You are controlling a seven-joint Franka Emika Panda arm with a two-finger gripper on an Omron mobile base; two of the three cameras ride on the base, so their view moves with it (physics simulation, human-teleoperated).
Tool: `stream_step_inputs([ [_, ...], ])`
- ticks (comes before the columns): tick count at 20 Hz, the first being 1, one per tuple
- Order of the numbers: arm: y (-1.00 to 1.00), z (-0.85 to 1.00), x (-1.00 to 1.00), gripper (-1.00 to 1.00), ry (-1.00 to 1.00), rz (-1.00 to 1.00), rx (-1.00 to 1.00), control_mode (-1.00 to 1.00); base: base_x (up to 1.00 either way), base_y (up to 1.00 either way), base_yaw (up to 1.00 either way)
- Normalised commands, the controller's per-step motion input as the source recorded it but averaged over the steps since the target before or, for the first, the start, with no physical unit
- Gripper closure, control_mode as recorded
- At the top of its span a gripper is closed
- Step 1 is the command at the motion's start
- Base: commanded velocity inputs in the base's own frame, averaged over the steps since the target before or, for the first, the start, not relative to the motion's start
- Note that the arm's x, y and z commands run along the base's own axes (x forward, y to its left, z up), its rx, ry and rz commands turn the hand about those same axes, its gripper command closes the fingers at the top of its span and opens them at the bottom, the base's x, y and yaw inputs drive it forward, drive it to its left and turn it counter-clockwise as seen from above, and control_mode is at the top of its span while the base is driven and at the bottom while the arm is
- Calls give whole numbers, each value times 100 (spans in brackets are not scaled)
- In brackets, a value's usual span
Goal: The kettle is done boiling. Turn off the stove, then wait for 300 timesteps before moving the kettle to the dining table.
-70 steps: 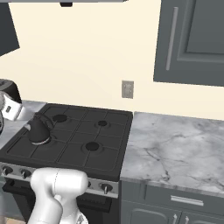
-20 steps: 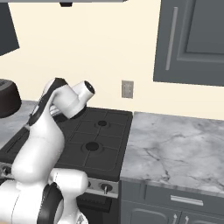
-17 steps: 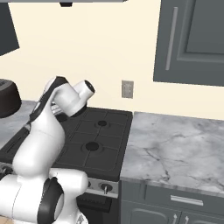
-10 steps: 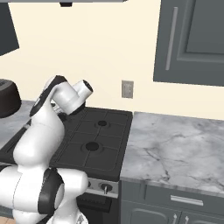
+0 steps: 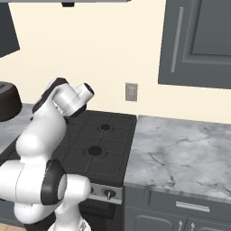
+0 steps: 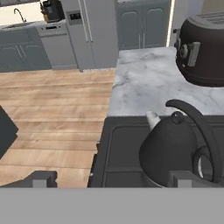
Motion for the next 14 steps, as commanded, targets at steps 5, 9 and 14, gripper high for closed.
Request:
stream_step_inputs([
  [5,3,-13,20,-100,0,8,0,-100,0,0,0],
  [9,11,-11,20,-100,0,4,0,-100,0,0,0],
  [14,19,-9,14,-100,0,1,0,-100,0,0,0],
])
